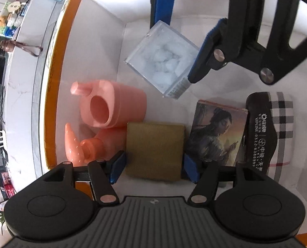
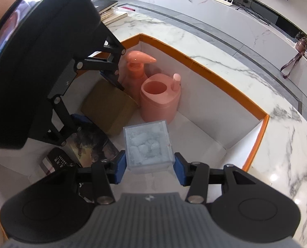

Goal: Organize rigid objects
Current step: 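Open both tools, releasing the brown box and clear cube beside the pink items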

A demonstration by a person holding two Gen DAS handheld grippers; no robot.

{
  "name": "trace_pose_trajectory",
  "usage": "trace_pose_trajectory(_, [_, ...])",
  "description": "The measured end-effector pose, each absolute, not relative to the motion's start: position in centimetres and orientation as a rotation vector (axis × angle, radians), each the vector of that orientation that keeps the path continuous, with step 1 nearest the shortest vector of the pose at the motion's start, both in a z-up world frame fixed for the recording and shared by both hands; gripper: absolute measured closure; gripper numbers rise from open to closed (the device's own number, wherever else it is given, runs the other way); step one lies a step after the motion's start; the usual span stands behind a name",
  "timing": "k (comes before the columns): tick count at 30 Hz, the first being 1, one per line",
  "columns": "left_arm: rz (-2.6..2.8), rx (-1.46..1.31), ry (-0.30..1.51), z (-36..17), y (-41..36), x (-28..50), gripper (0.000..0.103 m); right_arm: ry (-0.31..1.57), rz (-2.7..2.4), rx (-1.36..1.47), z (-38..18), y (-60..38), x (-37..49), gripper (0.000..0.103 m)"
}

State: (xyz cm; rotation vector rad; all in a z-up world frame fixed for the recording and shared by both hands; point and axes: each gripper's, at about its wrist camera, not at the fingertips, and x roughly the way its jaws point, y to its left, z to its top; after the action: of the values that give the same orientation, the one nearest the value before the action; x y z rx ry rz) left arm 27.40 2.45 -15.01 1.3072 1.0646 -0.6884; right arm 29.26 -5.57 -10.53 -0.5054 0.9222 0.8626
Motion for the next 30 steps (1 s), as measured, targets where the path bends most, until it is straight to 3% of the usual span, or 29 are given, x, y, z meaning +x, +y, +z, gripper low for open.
trace_pose_trajectory(16, [-0.596,0.77,0.939,-6.9,7.7,23.9,0.029,1.069,0.606,-0.203,-12.0,-4.1,31.7,0.053])
trace_pose_trajectory(20, [-0.469,0.675,1.002,-5.6,8.2,25.6,0.031,1.13,0.551,-0.124,-13.0,-3.4,32.2,0.053])
trace_pose_trajectory(22, [-0.418,0.586,1.055,-5.6,9.0,26.6,0.035,1.146,0.527,-0.091,-13.3,-3.2,32.1,0.053])
trace_pose_trajectory(23, [-0.407,0.534,1.088,-5.3,10.0,27.1,0.043,1.153,0.516,-0.08,-13.5,-3.1,32.2,0.053])
trace_pose_trajectory(25, [-0.397,0.446,1.14,-5.4,10.9,27.4,0.05,1.161,0.511,-0.059,-13.6,-2.9,32.2,0.053])
trace_pose_trajectory(30, [-0.419,0.342,1.151,-6.2,12.1,27.3,0.067,1.199,0.548,-0.006,-13.4,-2.7,32.0,0.051])
